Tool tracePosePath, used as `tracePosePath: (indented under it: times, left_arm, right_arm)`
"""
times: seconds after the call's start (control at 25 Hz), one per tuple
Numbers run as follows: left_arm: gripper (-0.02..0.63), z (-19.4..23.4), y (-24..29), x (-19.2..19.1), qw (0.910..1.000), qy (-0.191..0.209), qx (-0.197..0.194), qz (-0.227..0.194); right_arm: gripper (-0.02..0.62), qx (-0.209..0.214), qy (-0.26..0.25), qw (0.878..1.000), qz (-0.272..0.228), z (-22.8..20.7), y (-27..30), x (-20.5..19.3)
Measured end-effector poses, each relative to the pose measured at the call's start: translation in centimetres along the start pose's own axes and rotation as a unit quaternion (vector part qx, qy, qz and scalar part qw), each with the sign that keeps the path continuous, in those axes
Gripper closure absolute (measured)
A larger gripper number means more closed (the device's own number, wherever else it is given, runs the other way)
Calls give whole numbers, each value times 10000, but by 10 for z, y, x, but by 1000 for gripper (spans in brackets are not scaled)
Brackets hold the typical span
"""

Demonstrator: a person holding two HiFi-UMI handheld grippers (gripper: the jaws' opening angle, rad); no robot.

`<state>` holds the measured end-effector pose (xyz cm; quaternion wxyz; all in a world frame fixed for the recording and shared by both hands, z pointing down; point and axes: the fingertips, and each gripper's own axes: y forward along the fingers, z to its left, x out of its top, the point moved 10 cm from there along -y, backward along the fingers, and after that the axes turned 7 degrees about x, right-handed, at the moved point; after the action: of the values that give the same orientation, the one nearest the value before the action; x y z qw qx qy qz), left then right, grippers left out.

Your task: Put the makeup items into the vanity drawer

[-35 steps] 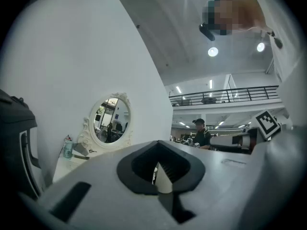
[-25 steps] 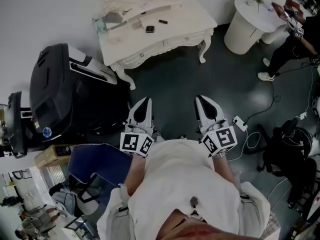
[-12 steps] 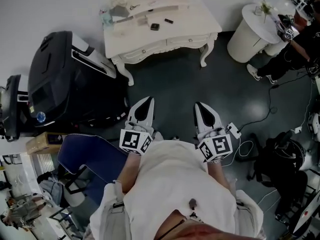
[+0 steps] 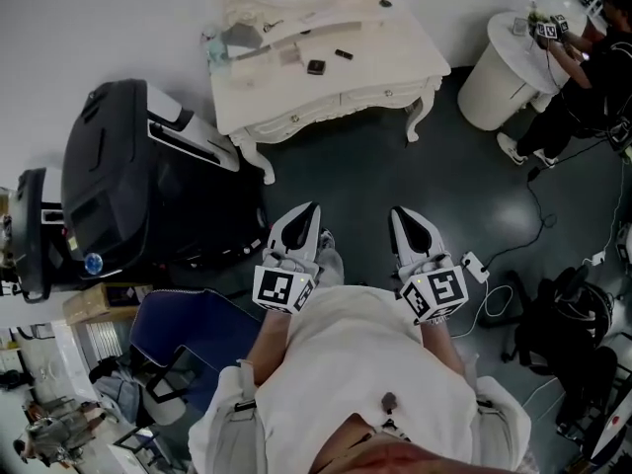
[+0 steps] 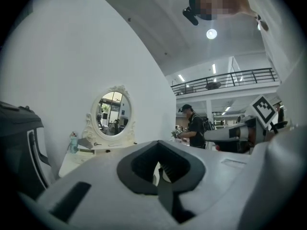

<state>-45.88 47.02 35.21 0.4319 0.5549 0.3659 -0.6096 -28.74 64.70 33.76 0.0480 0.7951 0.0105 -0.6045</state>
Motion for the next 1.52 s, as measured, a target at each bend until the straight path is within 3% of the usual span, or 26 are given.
tracePosePath:
  times: [0.12, 0.32, 0.6, 1.08, 1.52]
  left_arm:
    - [600, 28, 25, 6, 9993, -286, -214, -70]
    - [600, 67, 71, 24, 9978, -411, -482, -178]
    - [600, 124, 120, 40, 9984, -90, -544, -138]
    - [600, 217, 127, 38, 9982, -518, 236, -182]
    - [600, 220, 179, 35, 9968, -597, 489, -200]
  right_arm:
    - [586, 74, -44, 10000, -7, -3, 37, 12]
    - [586, 348, -162, 9991, -160, -14, 90, 32]
    - [588, 188, -16, 9996, -205, -26, 159, 41]
    - [588, 645, 120, 9978, 23, -19, 275, 43]
    - [588, 627, 84, 9978, 209, -67, 307, 52]
